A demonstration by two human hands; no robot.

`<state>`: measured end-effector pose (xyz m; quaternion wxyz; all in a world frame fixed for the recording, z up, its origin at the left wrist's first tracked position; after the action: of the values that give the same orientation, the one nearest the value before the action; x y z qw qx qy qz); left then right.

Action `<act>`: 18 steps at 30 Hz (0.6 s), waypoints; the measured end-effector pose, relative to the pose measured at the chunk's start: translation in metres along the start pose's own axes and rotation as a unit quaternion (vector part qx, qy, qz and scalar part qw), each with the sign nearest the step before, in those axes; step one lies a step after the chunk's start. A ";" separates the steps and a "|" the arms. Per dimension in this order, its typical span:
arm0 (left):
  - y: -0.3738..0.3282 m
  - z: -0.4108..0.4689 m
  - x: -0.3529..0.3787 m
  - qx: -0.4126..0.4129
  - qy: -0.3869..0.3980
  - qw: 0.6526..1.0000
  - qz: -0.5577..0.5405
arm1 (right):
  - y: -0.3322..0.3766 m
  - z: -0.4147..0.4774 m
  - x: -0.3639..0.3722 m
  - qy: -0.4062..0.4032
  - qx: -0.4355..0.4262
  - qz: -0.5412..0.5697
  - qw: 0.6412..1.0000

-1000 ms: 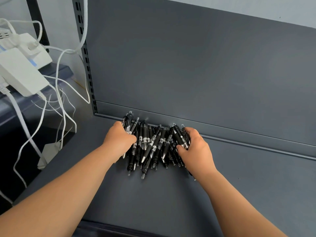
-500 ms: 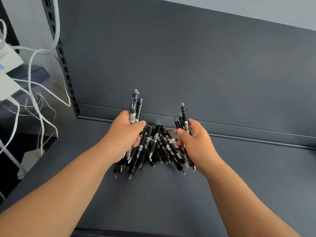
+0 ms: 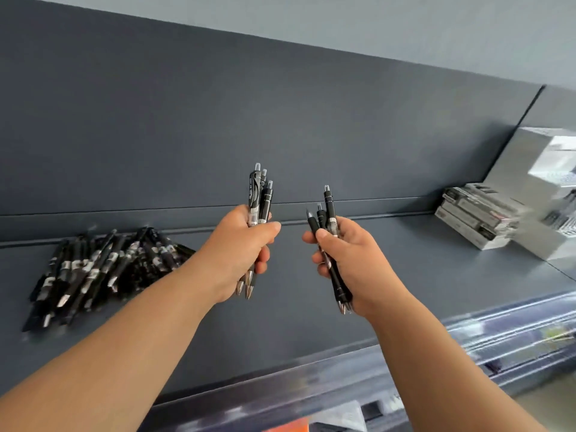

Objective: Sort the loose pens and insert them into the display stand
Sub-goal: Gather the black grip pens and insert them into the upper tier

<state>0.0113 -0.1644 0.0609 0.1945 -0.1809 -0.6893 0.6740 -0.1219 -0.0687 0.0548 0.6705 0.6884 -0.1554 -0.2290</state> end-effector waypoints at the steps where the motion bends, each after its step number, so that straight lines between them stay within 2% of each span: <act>1: 0.000 -0.003 0.025 -0.003 0.011 1.000 -0.008 | -0.001 -0.006 -0.024 -0.011 0.000 -0.001 1.000; 10: 0.005 -0.042 0.260 -0.028 0.124 0.990 -0.057 | -0.020 -0.075 -0.239 -0.112 0.006 0.019 0.993; 18: 0.019 -0.077 0.427 -0.083 0.224 0.966 -0.099 | -0.036 -0.129 -0.382 -0.193 0.031 0.037 0.980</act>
<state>-0.3164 0.1213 0.0540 0.3944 -0.2735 -0.6963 0.5336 -0.3817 0.2422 0.0591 0.6144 0.6452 -0.3142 -0.3279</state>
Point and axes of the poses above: each hand's wrist, its own z-axis towards the middle knuckle, its own x-axis out of the palm, y = z × x, the point moved 8 cm from there along z, towards the middle knuckle, and after that the axes turned 4 degrees about -z, right-handed, at the moved point
